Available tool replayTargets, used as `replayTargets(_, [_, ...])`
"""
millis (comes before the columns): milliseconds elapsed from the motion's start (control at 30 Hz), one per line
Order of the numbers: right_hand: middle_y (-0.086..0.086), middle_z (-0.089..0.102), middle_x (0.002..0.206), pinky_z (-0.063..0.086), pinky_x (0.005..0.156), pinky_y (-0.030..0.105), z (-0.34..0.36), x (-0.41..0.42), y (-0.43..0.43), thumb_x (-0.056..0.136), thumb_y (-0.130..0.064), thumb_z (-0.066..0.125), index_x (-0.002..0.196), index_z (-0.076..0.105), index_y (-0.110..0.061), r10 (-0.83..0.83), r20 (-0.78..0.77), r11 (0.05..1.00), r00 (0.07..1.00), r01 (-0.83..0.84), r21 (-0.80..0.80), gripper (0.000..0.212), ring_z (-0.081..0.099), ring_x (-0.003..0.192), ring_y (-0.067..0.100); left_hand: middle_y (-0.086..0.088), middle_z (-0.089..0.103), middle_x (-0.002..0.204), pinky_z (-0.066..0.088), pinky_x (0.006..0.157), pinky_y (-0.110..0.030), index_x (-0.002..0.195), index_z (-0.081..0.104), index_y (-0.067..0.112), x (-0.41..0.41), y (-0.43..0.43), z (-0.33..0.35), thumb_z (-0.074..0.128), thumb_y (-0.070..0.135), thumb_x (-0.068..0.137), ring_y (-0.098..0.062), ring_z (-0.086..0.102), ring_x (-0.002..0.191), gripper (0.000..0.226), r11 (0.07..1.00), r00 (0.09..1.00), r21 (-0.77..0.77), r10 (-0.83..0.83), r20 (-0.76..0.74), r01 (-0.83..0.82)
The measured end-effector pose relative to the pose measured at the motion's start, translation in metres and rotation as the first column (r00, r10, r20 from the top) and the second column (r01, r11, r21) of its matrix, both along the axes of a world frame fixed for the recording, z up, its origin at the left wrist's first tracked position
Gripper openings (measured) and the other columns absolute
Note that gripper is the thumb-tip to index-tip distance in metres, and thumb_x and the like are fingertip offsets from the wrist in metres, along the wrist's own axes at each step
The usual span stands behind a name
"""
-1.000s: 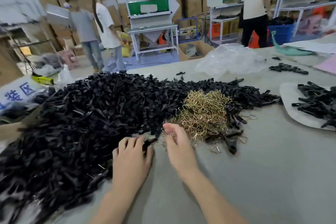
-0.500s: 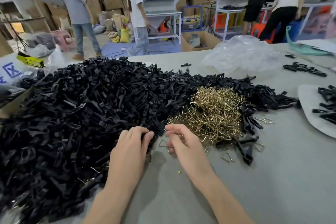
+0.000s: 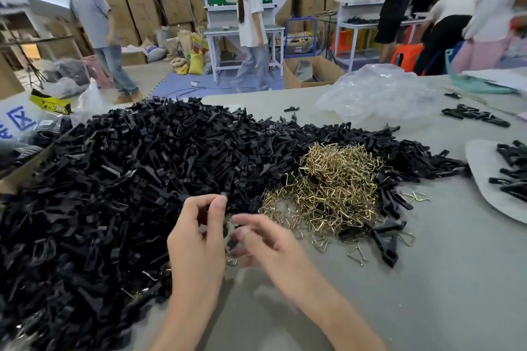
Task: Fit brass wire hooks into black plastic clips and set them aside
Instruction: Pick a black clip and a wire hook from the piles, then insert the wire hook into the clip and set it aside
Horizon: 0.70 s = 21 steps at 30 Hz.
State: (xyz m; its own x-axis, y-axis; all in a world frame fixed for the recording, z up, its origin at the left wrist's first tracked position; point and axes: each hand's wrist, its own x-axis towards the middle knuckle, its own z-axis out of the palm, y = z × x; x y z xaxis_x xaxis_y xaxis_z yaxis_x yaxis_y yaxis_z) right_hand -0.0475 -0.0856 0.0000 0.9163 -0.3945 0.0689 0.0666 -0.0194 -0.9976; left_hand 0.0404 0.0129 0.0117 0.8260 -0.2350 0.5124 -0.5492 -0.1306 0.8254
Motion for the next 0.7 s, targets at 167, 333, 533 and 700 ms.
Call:
replayTargets(167, [0.002,0.073,0.114,0.054,0.083,0.021,-0.005,0.006,0.008,0.104,-0.012,0.053,0.121,0.068,-0.02,0.06,-0.011,0.998,0.998,-0.06,0.012,0.024,0.069,0.101,0.009,0.025,0.066,0.084,0.042,0.058,-0.005,0.089,0.058,0.047,-0.011,-0.009,-0.001,0.051,0.055,0.088,0.003,0.061,0.068,0.01,0.996,0.997,-0.09,-0.016,-0.073,0.01])
replayTargets(333, [-0.001,0.073,0.091,0.054,0.071,0.018,-0.005,0.004,0.002,0.101,-0.008,0.055,0.106,0.068,-0.01,0.05,0.007,0.998,0.999,-0.05,0.042,0.014,0.069,0.079,0.004,0.022,0.067,0.081,0.045,0.055,-0.011,0.094,0.056,0.055,-0.013,-0.008,-0.005,0.05,0.055,0.09,-0.003,0.062,0.062,0.008,0.997,0.996,-0.057,-0.064,-0.063,0.061])
replayTargets(533, [0.001,0.076,0.089,0.054,0.064,0.024,-0.004,0.003,-0.015,0.1,-0.004,0.05,0.105,0.07,-0.014,-0.063,0.017,0.987,0.998,0.06,0.151,0.023,0.065,0.073,0.008,0.019,0.069,0.089,0.048,0.061,-0.01,0.108,0.057,0.059,-0.015,-0.009,-0.006,0.046,0.05,0.092,0.0,0.064,0.069,0.021,0.987,0.975,-0.096,-0.143,-0.169,0.128])
replayTargets(700, [0.007,0.072,0.092,0.051,0.059,0.026,-0.004,0.004,-0.027,0.101,-0.009,0.054,0.101,0.077,-0.018,-0.18,0.055,0.897,0.982,0.14,0.42,0.025,0.061,0.075,0.016,0.008,0.071,0.088,0.052,0.059,-0.018,0.121,0.061,0.043,-0.007,-0.01,-0.009,0.048,0.021,0.104,-0.002,0.06,0.066,0.03,0.97,0.923,-0.163,-0.223,-0.313,0.179])
